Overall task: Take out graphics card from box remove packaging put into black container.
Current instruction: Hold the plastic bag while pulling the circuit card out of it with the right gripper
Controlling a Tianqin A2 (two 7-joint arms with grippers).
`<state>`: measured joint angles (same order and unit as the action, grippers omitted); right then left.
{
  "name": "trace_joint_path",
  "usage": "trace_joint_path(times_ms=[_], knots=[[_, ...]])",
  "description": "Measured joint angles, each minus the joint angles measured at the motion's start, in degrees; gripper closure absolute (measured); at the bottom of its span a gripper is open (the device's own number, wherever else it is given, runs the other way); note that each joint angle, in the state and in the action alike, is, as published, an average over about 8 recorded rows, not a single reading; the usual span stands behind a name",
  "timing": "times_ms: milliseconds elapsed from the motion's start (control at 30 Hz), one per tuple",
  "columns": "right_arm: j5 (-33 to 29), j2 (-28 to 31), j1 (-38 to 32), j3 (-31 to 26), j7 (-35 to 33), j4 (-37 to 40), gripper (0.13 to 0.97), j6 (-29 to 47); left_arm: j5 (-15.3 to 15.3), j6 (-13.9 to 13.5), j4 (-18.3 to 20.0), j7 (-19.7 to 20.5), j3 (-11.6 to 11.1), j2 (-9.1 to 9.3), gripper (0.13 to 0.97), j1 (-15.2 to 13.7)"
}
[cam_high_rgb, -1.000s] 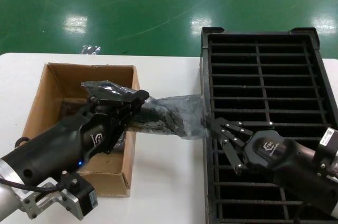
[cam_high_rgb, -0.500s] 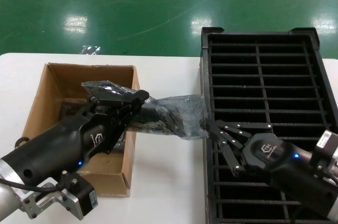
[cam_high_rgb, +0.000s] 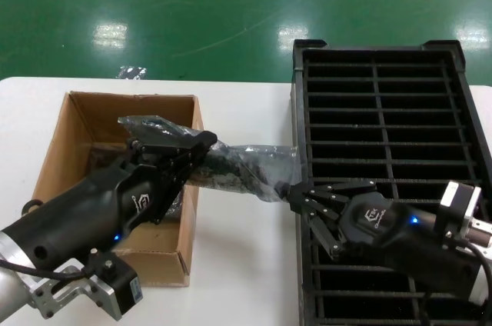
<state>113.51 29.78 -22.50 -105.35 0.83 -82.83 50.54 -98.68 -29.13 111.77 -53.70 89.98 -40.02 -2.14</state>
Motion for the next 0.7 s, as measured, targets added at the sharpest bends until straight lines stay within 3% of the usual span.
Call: trace_joint_path(times_ms=[700], knots=[[5.6,-1.5,-12.6,-0.6,3.8,15.8,0.965,15.8,0.0,0.0,0.0,0.0,0.0,0.00,0.958,0.0]])
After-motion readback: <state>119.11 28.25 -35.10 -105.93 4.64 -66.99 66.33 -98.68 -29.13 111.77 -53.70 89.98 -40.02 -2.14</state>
